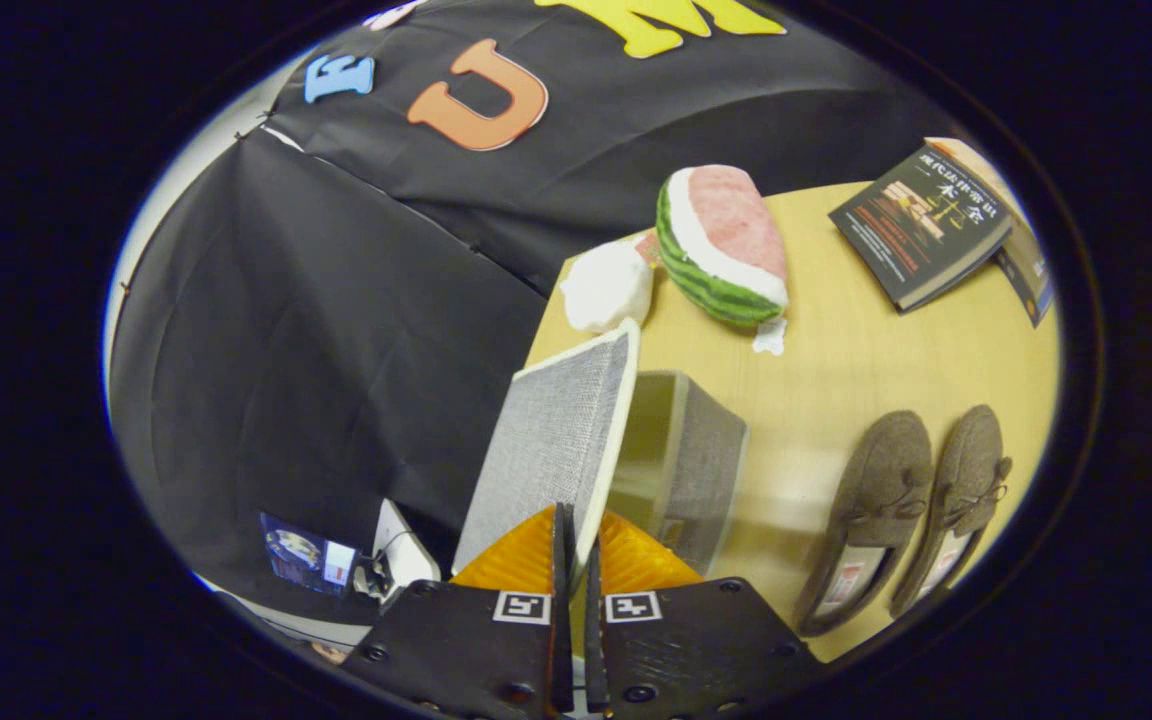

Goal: Open the storage box then place both shoes into the box .Put the left shoe in first, then the right shoe, with the right side of both shoes facing outward in a uniform manner.

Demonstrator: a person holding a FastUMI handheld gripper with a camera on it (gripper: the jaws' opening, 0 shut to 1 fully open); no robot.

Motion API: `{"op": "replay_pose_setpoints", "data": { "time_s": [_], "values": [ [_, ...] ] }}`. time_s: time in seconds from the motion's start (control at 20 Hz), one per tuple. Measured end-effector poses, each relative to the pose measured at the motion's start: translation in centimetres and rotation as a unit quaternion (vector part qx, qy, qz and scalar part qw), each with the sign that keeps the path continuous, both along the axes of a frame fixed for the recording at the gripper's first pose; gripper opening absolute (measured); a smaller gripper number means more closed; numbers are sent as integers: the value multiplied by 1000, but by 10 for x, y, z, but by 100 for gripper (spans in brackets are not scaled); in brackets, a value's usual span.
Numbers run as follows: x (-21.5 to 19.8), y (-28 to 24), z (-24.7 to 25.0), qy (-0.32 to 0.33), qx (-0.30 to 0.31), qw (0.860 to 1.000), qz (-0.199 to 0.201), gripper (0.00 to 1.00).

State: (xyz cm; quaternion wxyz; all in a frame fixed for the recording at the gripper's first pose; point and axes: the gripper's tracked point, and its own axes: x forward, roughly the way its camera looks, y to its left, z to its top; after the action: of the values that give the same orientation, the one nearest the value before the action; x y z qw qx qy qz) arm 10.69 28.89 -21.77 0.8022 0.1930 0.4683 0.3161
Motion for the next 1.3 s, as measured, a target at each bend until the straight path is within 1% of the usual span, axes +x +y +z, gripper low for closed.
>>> {"op": "replay_pose_setpoints", "data": {
  "time_s": [0.15, 0.25, 0.4, 0.5, 0.6, 0.65, 0.75, 0.9, 1.0, 1.1, 1.2, 1.3],
  "values": [
    [-9, 30, 42, -3, 22, 1000, 10, 5],
    [-14, 56, 65, -15, 28, 999, 25, 5],
    [-18, 102, 85, -20, 30, 998, 41, 5],
    [-22, 131, 94, -20, 36, 998, 47, 5],
    [-22, 156, 94, -15, 37, 998, 40, 5],
    [-22, 168, 93, -12, 37, 998, 40, 7],
    [-21, 190, 91, -18, 28, 999, 41, 8],
    [-15, 211, 93, -46, 4, 998, 44, 41],
    [-20, 221, 101, -58, 4, 997, 49, 66],
    [-18, 218, 106, -77, -2, 996, 46, 91],
    [-22, 212, 108, -86, -6, 995, 48, 95],
    [-26, 199, 107, -89, -8, 995, 49, 96]
  ]
}}
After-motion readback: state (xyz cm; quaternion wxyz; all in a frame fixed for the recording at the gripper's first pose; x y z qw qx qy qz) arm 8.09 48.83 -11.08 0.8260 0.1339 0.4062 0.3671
